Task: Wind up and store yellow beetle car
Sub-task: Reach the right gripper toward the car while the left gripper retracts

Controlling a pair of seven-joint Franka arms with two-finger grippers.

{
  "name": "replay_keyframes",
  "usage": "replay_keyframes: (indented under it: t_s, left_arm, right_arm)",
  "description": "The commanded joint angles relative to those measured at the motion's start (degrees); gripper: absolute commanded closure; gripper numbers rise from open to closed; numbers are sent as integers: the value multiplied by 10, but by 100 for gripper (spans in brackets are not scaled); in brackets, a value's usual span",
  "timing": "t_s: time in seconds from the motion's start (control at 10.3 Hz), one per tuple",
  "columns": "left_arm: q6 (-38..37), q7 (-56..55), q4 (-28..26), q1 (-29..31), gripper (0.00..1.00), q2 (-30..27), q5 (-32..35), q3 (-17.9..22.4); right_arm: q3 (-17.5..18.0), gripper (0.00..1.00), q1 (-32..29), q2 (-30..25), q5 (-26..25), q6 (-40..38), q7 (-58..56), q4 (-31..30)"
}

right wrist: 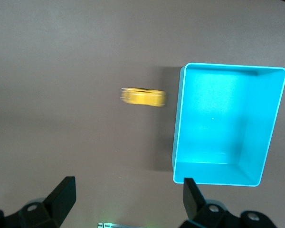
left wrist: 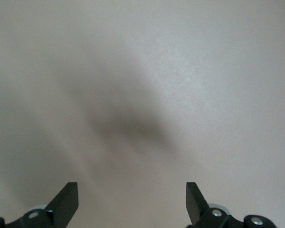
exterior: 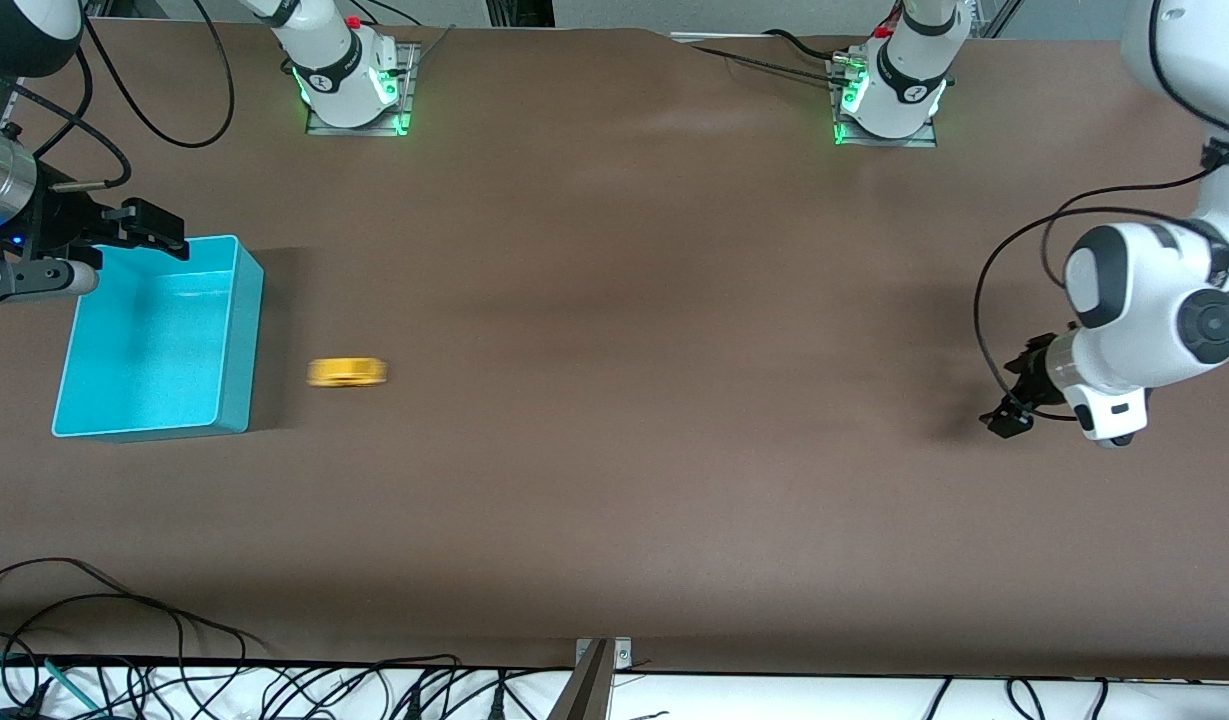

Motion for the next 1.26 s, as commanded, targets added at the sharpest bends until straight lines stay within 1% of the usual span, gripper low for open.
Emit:
replay_keyframes:
  t_s: [0.0, 0.19, 0.39, 0.48, 0.78, 0.87, 0.97, 1.07, 1.16]
  left_arm:
    - [-60, 77, 42, -3, 0, -7, 1, 1]
    - [-97, 115, 75, -3, 0, -7, 1, -14]
    - [-106, 179, 90, -4, 0, -7, 2, -15]
    - [-122, 210, 104, -5, 0, -7, 2, -17]
    - [-183, 285, 146, -5, 0, -7, 8, -25]
    - [-196, 324, 162, -6, 0, -7, 9, -26]
    - [-202, 343, 172, -5, 0, -7, 10, -24]
    - [-212, 347, 188, -4, 0, -7, 10, -23]
    - [-221, 347, 205, -5, 0, -6, 10, -23]
  right_arm:
    - [-2, 0, 1, 10, 0, -2, -11, 10]
    - [-1, 0, 1, 14, 3, -1, -12, 11]
    - [0, 0, 1, 25, 5, -2, -12, 26]
    - [2, 0, 3, 32, 6, -1, -11, 30]
    - [32, 0, 7, 43, 5, 8, -3, 31]
    - [46, 0, 6, 45, 6, 11, 0, 24]
    - [64, 0, 4, 42, 6, 33, -4, 5]
    - [78, 0, 1, 35, 6, 47, -16, -27]
    - [92, 0, -5, 25, 6, 62, -53, -59]
